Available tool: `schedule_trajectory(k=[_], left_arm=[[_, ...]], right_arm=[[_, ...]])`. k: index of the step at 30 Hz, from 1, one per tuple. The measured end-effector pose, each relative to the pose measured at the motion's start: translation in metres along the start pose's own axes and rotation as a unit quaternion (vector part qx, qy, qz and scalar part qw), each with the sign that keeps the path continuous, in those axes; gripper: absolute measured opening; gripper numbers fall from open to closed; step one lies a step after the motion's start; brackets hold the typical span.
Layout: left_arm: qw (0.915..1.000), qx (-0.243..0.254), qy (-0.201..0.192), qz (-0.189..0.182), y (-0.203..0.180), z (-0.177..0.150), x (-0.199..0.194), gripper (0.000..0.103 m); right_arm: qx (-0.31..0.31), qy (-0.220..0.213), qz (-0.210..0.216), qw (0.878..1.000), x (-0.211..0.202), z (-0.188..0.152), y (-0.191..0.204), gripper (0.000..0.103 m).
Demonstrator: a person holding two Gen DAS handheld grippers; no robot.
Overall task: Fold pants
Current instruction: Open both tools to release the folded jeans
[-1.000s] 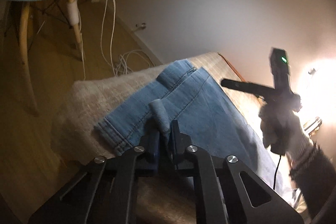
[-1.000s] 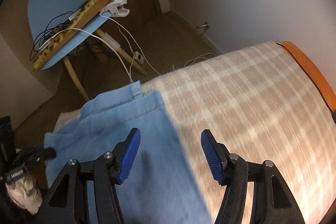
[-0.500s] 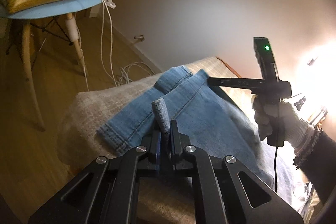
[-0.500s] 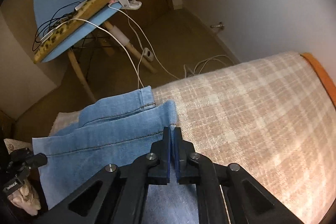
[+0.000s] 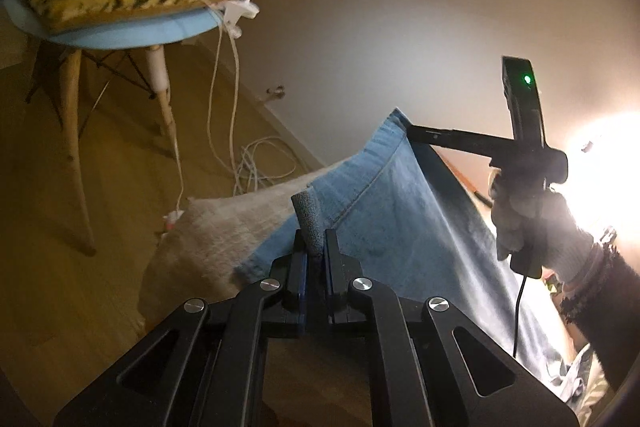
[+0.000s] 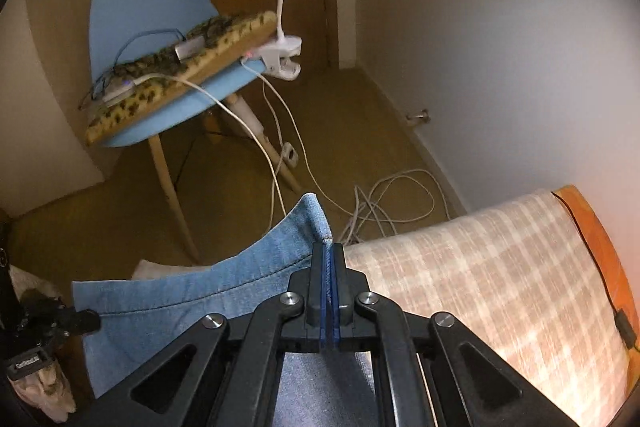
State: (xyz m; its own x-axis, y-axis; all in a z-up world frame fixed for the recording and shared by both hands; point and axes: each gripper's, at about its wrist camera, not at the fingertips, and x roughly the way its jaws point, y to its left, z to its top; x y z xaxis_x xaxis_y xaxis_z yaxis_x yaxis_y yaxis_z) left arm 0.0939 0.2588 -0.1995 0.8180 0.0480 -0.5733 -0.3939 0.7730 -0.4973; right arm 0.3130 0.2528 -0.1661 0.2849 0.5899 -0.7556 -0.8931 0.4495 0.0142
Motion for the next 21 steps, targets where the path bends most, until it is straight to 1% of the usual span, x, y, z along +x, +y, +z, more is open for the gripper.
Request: schedule_trajectory(k=[3, 5, 8, 10, 11, 12, 13, 15, 16, 17, 18, 19, 20, 21], left_arm=[[0.9998, -0.002, 0.021, 0.006, 0.006, -0.005, 0.011, 0.005], [0.9995, -0.005, 0.029, 0.01, 0.008, -0.008, 0.016, 0.005], [0.9993, -0.004, 0.034, 0.016, 0.009, -0.01, 0.021, 0.005], [0.999, 0.002, 0.038, 0.022, 0.008, -0.01, 0.022, 0.009], [0.9989, 0.003, 0.038, 0.027, 0.008, -0.009, 0.022, 0.01], [0.9988, 0.002, 0.038, 0.031, 0.009, -0.008, 0.021, 0.013], [0.9986, -0.001, 0.039, 0.035, 0.011, -0.007, 0.021, 0.021], [0.998, -0.008, 0.039, 0.05, 0.016, -0.004, 0.017, 0.031], [0.9976, -0.012, 0.039, 0.057, 0.019, -0.002, 0.014, 0.031], [0.9973, -0.015, 0.04, 0.06, 0.022, -0.001, 0.011, 0.031], [0.9972, -0.016, 0.04, 0.061, 0.024, 0.001, 0.008, 0.031], [0.997, -0.016, 0.041, 0.063, 0.025, 0.003, 0.005, 0.031], [0.9971, -0.013, 0.041, 0.063, 0.025, 0.005, 0.001, 0.031], [0.9973, -0.008, 0.04, 0.061, 0.023, 0.008, -0.004, 0.032]], right_arm=[[-0.006, 0.031, -0.014, 0.999, 0.026, -0.01, 0.004, 0.0], [0.0, 0.04, -0.012, 0.999, 0.037, -0.015, 0.003, 0.0], [0.013, 0.047, -0.001, 0.999, 0.045, -0.02, -0.002, 0.0], [0.026, 0.042, -0.003, 0.999, 0.041, -0.02, -0.006, 0.005], [0.032, 0.041, -0.005, 0.999, 0.037, -0.021, -0.009, 0.014], [0.04, 0.035, -0.007, 0.999, 0.031, -0.02, -0.011, 0.032], [0.044, 0.027, -0.009, 0.999, 0.024, -0.02, -0.013, 0.038], [0.053, 0.016, -0.013, 0.998, 0.006, -0.021, -0.017, 0.04], [0.056, 0.014, -0.015, 0.998, 0.0, -0.02, -0.018, 0.041], [0.064, 0.011, -0.019, 0.998, -0.012, -0.021, -0.02, 0.044], [0.071, 0.006, -0.02, 0.997, -0.022, -0.022, -0.022, 0.053], [0.077, 0.002, -0.02, 0.997, -0.03, -0.022, -0.024, 0.058], [0.084, -0.006, -0.02, 0.996, -0.043, -0.024, -0.024, 0.066], [0.089, -0.015, -0.022, 0.996, -0.058, -0.027, -0.024, 0.067]])
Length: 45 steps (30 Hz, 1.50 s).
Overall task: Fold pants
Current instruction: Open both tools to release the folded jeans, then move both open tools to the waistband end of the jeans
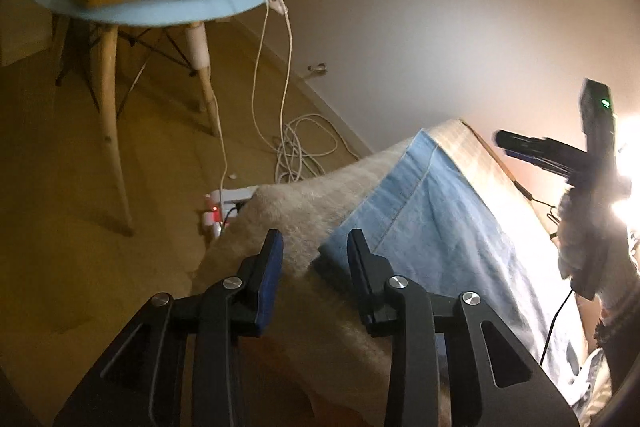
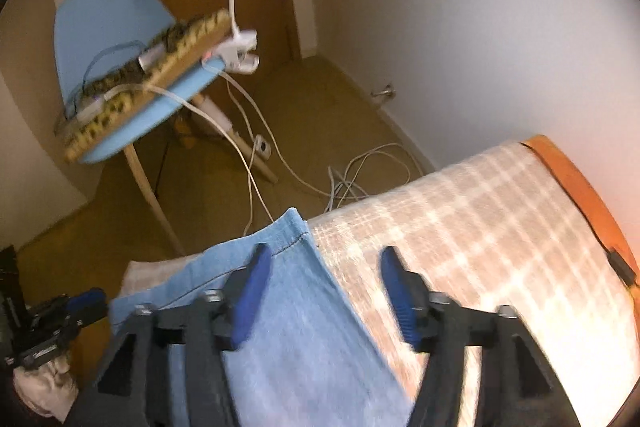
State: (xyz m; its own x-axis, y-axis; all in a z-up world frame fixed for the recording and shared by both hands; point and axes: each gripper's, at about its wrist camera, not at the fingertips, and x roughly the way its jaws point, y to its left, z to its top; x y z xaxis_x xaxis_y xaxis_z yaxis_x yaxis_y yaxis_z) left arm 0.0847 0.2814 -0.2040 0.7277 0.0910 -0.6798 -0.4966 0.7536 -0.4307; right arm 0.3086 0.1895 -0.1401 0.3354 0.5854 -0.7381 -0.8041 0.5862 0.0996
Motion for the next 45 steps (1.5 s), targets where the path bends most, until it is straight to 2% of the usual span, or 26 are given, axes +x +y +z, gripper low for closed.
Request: schedule_trajectory(k=[2, 4, 8, 11, 19, 22, 29, 34, 39, 45], left_arm=[[0.9998, 0.017, -0.003, -0.003, -0.006, 0.004, -0.009, 0.036], [0.9994, 0.032, -0.008, -0.013, -0.017, 0.009, -0.02, 0.044], [0.9969, 0.061, -0.003, -0.049, -0.044, 0.016, -0.035, 0.045], [0.9929, 0.08, 0.011, -0.087, -0.069, 0.019, -0.042, 0.053], [0.9714, 0.161, 0.043, -0.169, -0.157, 0.01, -0.05, 0.053], [0.9574, 0.189, 0.067, -0.208, -0.196, -0.001, -0.049, 0.064], [0.9189, 0.254, 0.128, -0.273, -0.289, -0.046, -0.042, 0.067], [0.8841, 0.298, 0.175, -0.314, -0.355, -0.092, -0.035, 0.068], [0.8432, 0.321, 0.245, -0.355, -0.425, -0.15, -0.016, 0.068], [0.7977, 0.366, 0.31, -0.366, -0.504, -0.226, 0.004, 0.068]], right_arm=[[0.008, -0.008, -0.003, 1.0, -0.02, -0.004, -0.001, 0.069], [0.017, -0.016, -0.011, 1.0, -0.044, -0.012, -0.002, 0.072], [0.041, -0.027, -0.03, 0.998, -0.094, -0.034, -0.01, 0.076], [0.075, -0.034, -0.051, 0.995, -0.134, -0.056, -0.02, 0.076], [0.148, -0.064, -0.131, 0.978, -0.253, -0.146, -0.043, 0.077], [0.181, -0.068, -0.16, 0.968, -0.287, -0.183, -0.054, 0.077], [0.279, -0.073, -0.235, 0.928, -0.368, -0.286, -0.09, 0.077], [0.342, -0.078, -0.282, 0.893, -0.423, -0.359, -0.108, 0.077], [0.395, -0.087, -0.318, 0.858, -0.473, -0.431, -0.117, 0.077], [0.447, -0.097, -0.333, 0.825, -0.512, -0.501, -0.131, 0.077]])
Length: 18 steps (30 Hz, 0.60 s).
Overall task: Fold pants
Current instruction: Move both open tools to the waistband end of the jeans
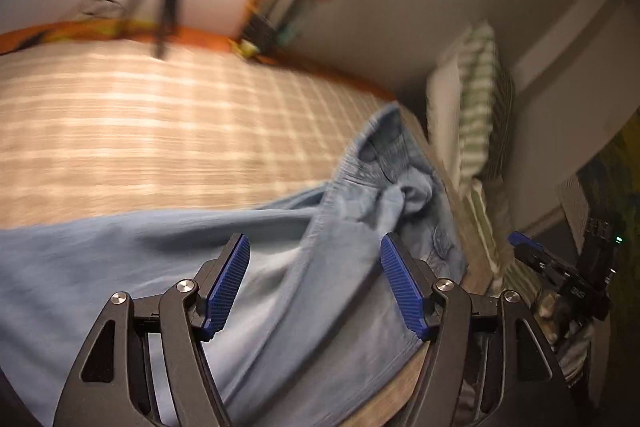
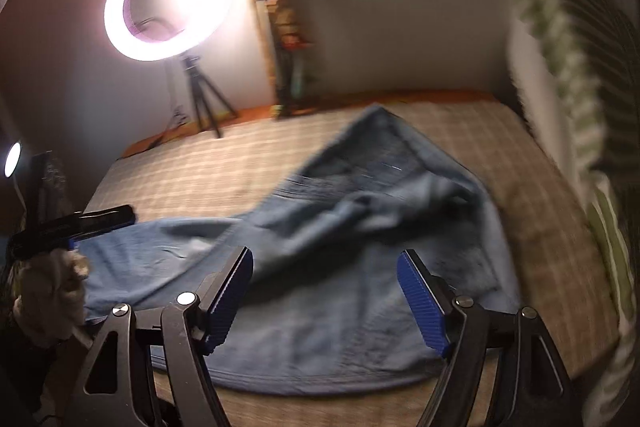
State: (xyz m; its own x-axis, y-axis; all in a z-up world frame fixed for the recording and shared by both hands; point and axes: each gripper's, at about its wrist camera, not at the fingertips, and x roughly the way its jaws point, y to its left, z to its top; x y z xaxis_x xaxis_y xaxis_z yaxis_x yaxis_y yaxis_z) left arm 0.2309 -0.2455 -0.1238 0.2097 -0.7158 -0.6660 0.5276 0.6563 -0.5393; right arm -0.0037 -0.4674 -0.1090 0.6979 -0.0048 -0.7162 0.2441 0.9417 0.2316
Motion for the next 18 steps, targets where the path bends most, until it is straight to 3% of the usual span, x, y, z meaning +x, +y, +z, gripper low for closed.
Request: schedule_trajectory(k=[3, 8, 13, 18], left_arm=[[0.9994, 0.019, 0.027, 0.002, -0.018, 0.013, 0.043, 0.068], [0.9983, 0.01, 0.057, 0.011, -0.019, 0.034, 0.096, 0.068], [0.9969, -0.007, 0.078, 0.009, -0.014, 0.043, 0.128, 0.068], [0.9958, -0.036, 0.082, -0.019, -0.01, 0.044, 0.14, 0.065]], right_arm=[[0.024, 0.0, -0.008, 1.0, -0.003, -0.008, -0.03, 0.077], [0.044, -0.001, -0.017, 0.999, -0.003, -0.018, -0.066, 0.077], [0.057, 0.0, -0.021, 0.998, 0.003, -0.022, -0.088, 0.077], [0.068, 0.005, -0.022, 0.997, 0.014, -0.022, -0.104, 0.077]])
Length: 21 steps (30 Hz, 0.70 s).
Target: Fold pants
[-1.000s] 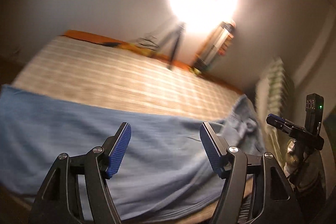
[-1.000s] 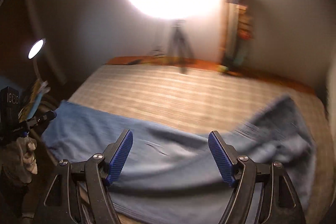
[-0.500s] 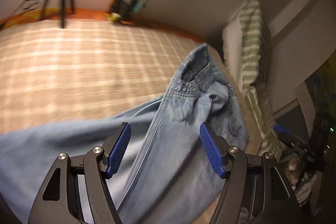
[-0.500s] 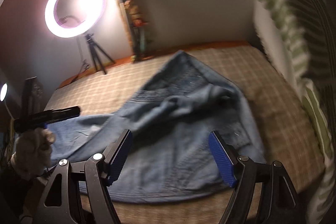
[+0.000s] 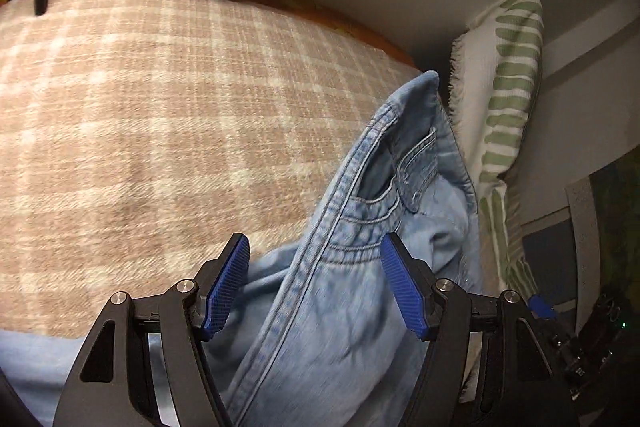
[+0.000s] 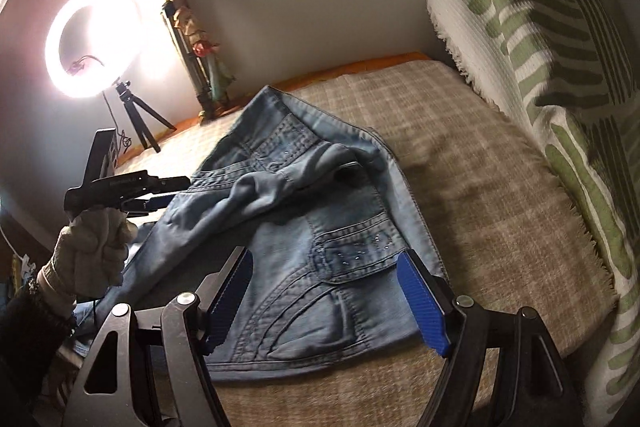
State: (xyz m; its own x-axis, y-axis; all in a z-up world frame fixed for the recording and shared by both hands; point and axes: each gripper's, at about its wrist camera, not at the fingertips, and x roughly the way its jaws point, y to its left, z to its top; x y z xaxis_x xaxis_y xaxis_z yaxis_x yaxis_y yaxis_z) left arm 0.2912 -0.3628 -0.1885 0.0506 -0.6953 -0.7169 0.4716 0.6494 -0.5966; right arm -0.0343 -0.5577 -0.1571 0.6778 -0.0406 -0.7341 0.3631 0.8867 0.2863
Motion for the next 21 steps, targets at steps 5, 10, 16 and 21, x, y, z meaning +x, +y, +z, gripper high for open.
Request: schedule_trajectory(k=[5, 10, 16, 21], left_arm=[[0.9995, 0.028, -0.012, 0.006, -0.012, 0.001, 0.004, 0.021], [0.9972, 0.066, -0.035, -0.004, -0.033, -0.003, -0.011, 0.004], [0.9901, 0.135, -0.028, -0.027, -0.075, -0.019, -0.022, 0.004], [0.9871, 0.155, -0.007, -0.041, -0.09, -0.038, -0.015, 0.004]], right_arm=[[0.016, 0.002, -0.005, 1.0, 0.009, 0.003, -0.014, 0.077], [0.036, 0.0, -0.003, 0.999, 0.011, 0.002, -0.025, 0.077], [0.058, -0.005, 0.016, 0.998, 0.016, 0.015, -0.029, 0.077], [0.06, -0.006, 0.055, 0.997, 0.027, 0.042, -0.015, 0.079]])
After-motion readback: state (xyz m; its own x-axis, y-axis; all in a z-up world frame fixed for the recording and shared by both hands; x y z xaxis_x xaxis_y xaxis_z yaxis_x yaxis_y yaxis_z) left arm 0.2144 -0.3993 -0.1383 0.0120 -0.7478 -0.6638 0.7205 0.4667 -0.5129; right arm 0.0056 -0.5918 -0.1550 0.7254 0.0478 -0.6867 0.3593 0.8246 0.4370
